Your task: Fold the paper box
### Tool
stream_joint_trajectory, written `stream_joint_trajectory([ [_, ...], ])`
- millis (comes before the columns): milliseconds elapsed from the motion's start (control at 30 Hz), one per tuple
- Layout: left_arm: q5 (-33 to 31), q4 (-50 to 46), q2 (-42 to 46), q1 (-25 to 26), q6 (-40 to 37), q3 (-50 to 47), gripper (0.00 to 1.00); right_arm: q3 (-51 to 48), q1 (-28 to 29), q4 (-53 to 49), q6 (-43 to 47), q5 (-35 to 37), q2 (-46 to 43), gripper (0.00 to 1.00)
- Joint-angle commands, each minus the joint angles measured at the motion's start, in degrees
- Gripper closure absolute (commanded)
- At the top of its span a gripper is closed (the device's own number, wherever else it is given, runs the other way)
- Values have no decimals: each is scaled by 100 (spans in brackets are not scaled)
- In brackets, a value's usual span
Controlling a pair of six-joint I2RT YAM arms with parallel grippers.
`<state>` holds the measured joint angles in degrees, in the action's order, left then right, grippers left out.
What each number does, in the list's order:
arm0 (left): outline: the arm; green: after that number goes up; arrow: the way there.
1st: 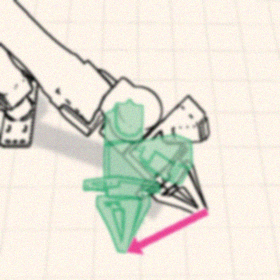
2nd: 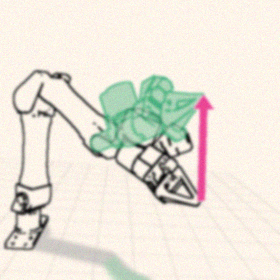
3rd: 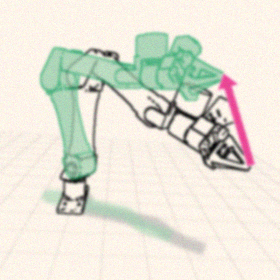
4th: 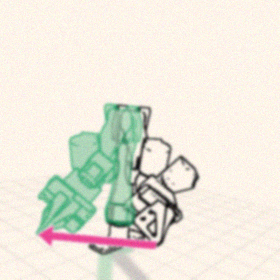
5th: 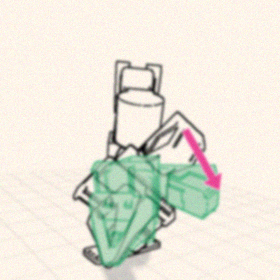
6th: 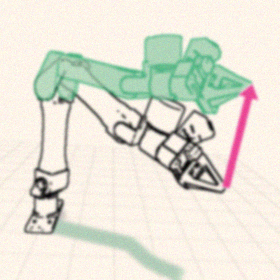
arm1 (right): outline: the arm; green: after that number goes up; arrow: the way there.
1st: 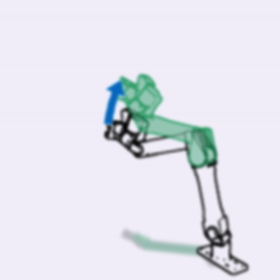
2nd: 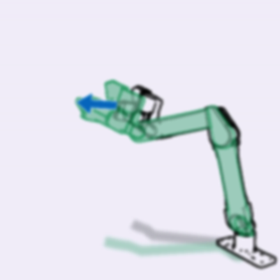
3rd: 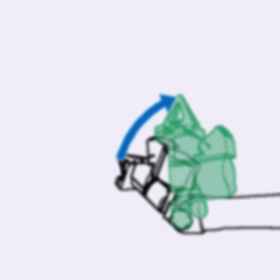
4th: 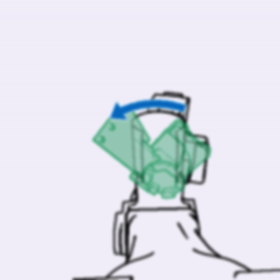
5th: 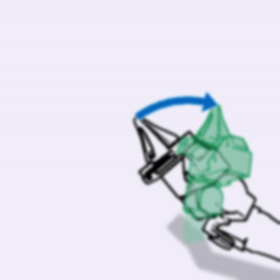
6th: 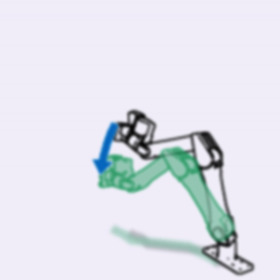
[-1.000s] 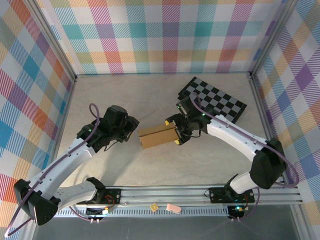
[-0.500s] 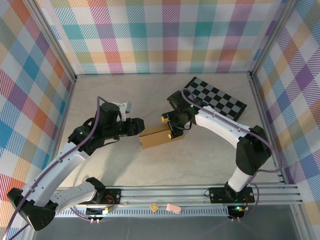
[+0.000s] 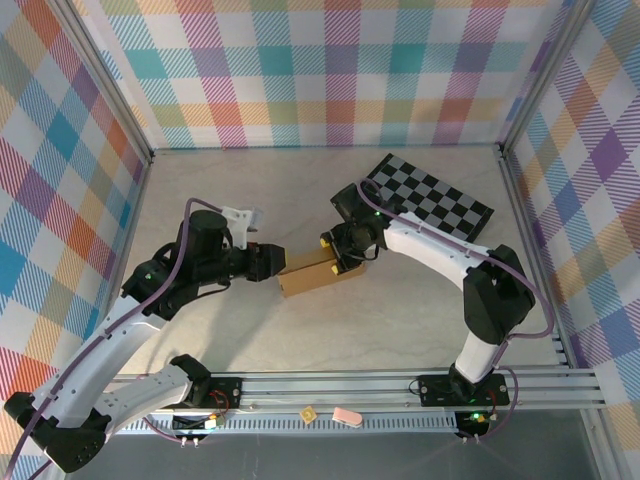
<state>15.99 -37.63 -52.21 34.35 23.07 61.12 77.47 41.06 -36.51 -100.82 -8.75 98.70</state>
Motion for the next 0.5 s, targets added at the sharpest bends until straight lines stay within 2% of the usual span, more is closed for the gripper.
stream_joint_trajectory([
  [0,21,-151,136,-33,-118,9,57,-351,27,577,606,-74,-237,49],
  [67,4,-118,157,-33,-77,-17,57,-753,9,1106,786,-39,-483,52],
  [233,35,75,189,-43,52,-115,58,-2045,-140,3448,1410,-89,-1090,62],
  [467,139,253,117,-45,189,-166,58,-3405,-339,6010,1427,-443,-1196,66],
])
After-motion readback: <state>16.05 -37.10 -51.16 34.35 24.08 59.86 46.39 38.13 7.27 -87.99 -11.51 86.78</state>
